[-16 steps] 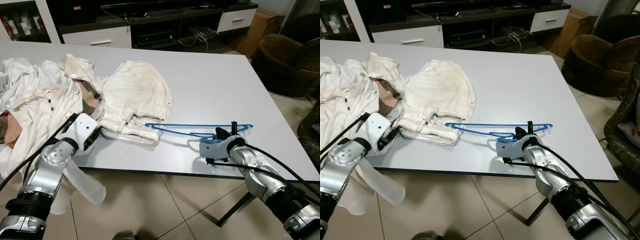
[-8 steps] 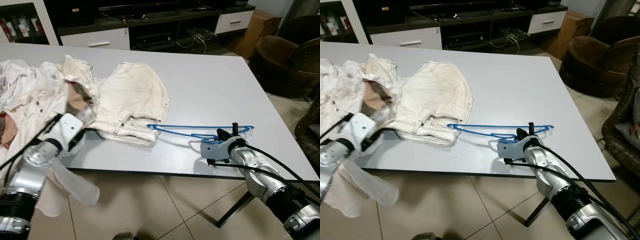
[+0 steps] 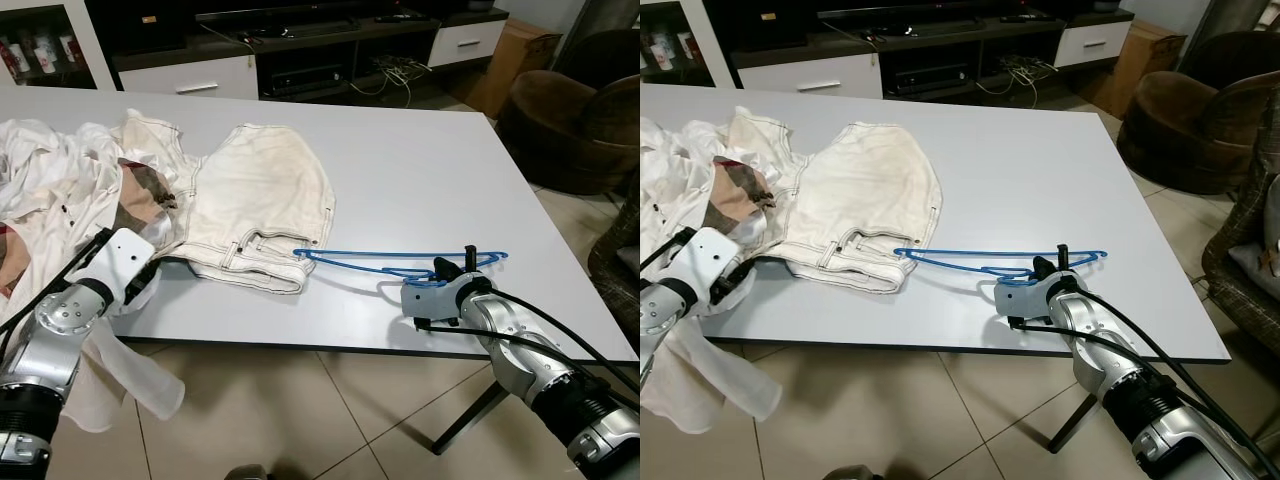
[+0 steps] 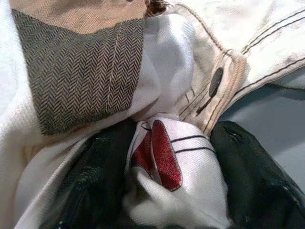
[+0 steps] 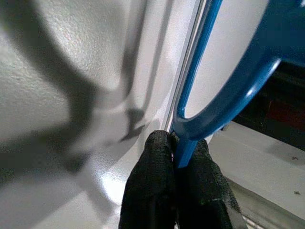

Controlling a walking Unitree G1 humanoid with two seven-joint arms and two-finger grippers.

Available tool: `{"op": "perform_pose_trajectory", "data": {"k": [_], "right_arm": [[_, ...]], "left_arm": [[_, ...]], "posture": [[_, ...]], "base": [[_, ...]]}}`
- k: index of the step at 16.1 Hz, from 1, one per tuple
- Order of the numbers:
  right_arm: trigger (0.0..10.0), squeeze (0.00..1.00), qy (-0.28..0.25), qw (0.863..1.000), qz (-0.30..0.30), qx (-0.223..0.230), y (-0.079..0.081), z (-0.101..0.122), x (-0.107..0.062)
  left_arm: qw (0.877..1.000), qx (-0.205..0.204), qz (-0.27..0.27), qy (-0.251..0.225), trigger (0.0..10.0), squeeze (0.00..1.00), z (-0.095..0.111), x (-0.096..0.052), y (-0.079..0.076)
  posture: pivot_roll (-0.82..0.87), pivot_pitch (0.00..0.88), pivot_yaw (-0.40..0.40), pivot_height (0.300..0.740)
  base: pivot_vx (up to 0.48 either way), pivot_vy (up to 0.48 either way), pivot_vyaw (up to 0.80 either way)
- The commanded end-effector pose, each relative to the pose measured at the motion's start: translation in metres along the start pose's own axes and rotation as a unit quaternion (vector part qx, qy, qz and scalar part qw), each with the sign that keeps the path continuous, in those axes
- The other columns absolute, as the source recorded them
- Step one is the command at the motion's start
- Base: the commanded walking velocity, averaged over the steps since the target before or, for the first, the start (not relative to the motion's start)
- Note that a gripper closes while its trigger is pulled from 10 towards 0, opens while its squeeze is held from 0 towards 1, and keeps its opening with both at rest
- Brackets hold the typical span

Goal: Hang hanger

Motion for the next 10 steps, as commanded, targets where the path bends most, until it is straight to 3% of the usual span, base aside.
{"op": "perform_pose_trajectory", "data": {"k": [1,6,10], "right_arm": [[10.0,0.00,0.006,0.998,0.056,-0.008,0.035,-0.004,-0.001],[10.0,0.00,0.005,0.998,0.059,-0.007,0.037,-0.004,-0.001],[10.0,0.00,0.005,0.998,0.061,-0.004,0.038,-0.003,-0.001]], "left_arm": [[0.999,-0.005,0.039,-0.001,10.0,0.00,0.002,-0.005,0.025],[0.998,0.003,0.064,0.006,10.0,0.00,-0.002,-0.012,0.046],[0.997,0.005,0.070,0.010,10.0,0.00,-0.004,-0.013,0.052]], "posture": [[0.13,0.008,-0.009,0.740],[0.13,0.008,-0.009,0.740],[0.14,0.010,-0.002,0.740]], "base": [[0.000,0.000,0.00],[0.000,0.000,0.00],[0.000,0.000,0.00]]}}
Point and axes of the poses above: a point about 5 cm out from each wrist's last joint towards the gripper, its own x axis pointing out of the wrist towards the gripper, its own z axis along the axis of the wrist's last joint, y = z × x, the point moved 5 cm from there along x, pointing out of the wrist towards the gripper, and after that the axes turned 12 degrees about -x, right-handed, at the moved point
